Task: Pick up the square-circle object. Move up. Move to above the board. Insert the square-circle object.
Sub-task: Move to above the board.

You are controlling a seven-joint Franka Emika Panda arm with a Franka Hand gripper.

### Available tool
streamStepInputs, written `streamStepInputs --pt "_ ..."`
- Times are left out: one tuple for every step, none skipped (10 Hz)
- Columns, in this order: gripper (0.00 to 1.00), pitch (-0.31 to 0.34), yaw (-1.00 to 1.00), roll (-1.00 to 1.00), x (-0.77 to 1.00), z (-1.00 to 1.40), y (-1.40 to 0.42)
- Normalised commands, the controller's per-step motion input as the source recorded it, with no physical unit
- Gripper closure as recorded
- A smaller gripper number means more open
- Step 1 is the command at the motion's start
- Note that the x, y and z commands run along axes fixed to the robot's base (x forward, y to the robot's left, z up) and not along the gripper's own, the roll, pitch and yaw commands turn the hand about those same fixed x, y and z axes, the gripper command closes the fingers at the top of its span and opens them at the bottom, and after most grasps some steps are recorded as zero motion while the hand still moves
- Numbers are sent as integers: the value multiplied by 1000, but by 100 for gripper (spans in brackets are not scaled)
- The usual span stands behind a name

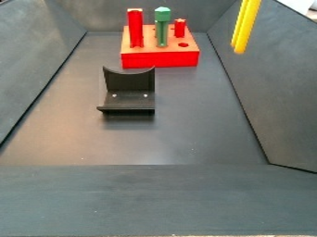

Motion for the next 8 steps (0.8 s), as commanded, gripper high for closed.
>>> streamStepInputs --pt "100 73 -46 -8 1 443 69" --pt "100 72 -46 -7 -1 334 57" --pt "100 271 210 156 307 -22 -1000" --pt "100 261 211 160 309 -41 -1000" --pt "100 215 164 128 319 -35 -1000" --pt "100 191 112 69 323 -33 -1000" --pt "100 155 50 10 330 -30 -1000" --pt "100 139 36 9 335 -30 -1000"
